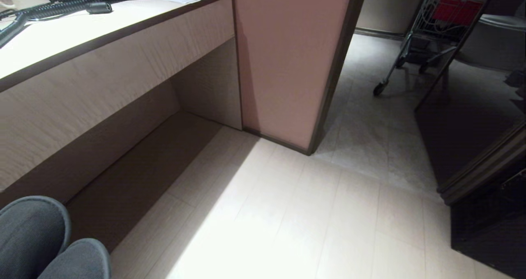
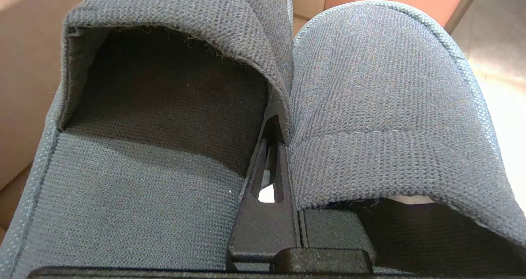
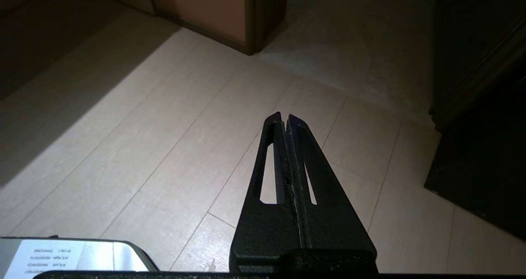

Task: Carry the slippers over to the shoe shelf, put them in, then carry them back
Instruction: Place the slippers into the shoe cabinet

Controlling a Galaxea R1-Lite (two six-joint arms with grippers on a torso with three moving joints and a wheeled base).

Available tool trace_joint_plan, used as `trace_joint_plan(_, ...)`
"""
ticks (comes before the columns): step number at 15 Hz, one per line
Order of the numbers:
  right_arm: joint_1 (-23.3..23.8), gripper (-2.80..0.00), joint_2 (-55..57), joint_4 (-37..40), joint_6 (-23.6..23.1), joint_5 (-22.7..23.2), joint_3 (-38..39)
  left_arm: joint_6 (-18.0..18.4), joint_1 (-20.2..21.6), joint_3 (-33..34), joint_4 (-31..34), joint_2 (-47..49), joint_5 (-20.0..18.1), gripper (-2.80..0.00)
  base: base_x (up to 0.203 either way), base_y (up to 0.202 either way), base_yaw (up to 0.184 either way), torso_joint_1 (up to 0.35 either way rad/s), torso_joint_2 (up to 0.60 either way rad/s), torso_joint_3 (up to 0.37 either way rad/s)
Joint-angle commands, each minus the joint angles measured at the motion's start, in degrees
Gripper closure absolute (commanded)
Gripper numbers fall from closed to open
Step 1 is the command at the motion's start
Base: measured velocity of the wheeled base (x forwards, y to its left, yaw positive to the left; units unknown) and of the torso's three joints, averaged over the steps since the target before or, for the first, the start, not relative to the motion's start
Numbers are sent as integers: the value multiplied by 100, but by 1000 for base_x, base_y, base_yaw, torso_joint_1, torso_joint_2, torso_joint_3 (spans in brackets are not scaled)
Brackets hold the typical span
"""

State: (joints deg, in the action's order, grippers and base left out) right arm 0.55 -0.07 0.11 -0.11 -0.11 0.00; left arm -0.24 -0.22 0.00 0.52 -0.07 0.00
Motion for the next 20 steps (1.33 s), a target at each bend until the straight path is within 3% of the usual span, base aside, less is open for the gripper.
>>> trace_joint_plan(1,-2,0,-10,7,-7,2,0,-2,-4,9,0,7,0,0,0,0,0,2,4,209)
trace_joint_plan(20,-2,0,-10,7,-7,-7,0,7,-4,9,0,-1,-9,0,0,0,0,3,3,188)
